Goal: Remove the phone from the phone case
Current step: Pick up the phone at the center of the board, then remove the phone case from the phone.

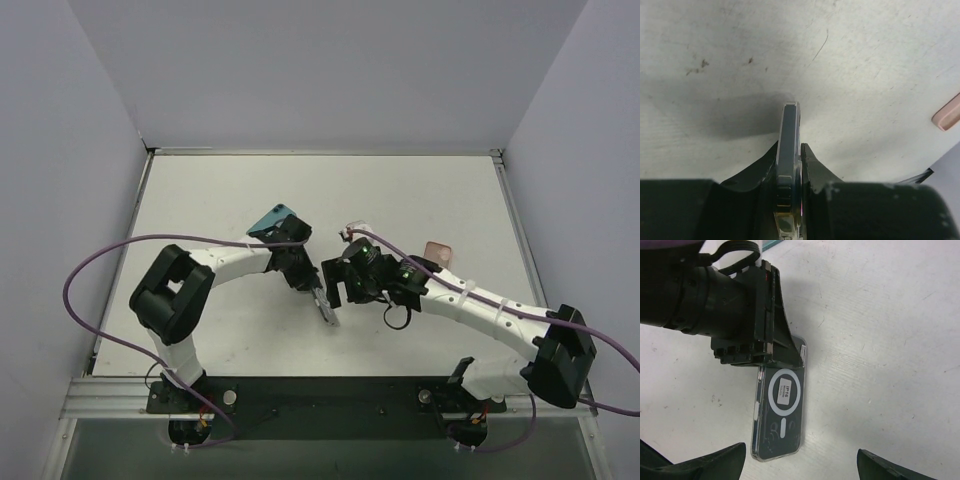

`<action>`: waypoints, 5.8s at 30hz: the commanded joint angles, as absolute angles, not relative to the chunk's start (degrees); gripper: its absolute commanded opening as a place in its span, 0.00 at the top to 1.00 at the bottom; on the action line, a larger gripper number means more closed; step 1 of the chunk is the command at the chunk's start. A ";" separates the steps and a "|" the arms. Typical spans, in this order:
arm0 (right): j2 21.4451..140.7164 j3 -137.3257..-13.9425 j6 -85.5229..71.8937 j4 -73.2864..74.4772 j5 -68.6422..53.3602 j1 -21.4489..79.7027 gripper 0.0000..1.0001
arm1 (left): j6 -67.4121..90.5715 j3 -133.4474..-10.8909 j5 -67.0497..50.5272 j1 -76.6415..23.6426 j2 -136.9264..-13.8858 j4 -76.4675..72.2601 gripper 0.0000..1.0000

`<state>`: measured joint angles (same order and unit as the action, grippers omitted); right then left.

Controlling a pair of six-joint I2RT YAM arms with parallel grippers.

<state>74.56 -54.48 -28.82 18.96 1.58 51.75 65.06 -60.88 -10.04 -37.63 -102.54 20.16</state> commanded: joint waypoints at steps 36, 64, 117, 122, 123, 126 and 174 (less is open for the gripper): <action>93.08 -60.65 -29.00 17.05 24.87 70.58 1.00 | 64.79 -76.56 -4.91 -41.40 -105.65 46.51 1.00; 49.67 -29.37 -42.88 -5.08 -7.34 43.43 1.00 | 64.69 -47.74 -10.46 -39.99 -75.95 -5.29 0.05; 68.39 -12.75 -80.67 -69.87 -38.41 32.70 0.70 | 87.27 -35.33 -30.94 -33.22 -88.33 -61.43 1.00; 67.33 -10.37 -84.37 -75.85 -36.83 31.11 0.55 | 88.77 -33.84 -31.12 -31.99 -87.19 -63.19 1.00; 67.24 -10.28 -84.46 -76.28 -36.57 31.11 0.55 | 88.86 -33.14 -30.77 -31.82 -87.01 -63.45 1.00; 66.19 -9.67 -84.55 -75.50 -35.42 31.03 0.57 | 89.38 -32.70 -30.76 -31.73 -86.40 -64.07 1.00; 68.10 -19.33 -100.53 -89.98 -26.90 30.23 1.00 | 92.29 -33.22 -28.92 -30.59 -77.71 -74.18 1.00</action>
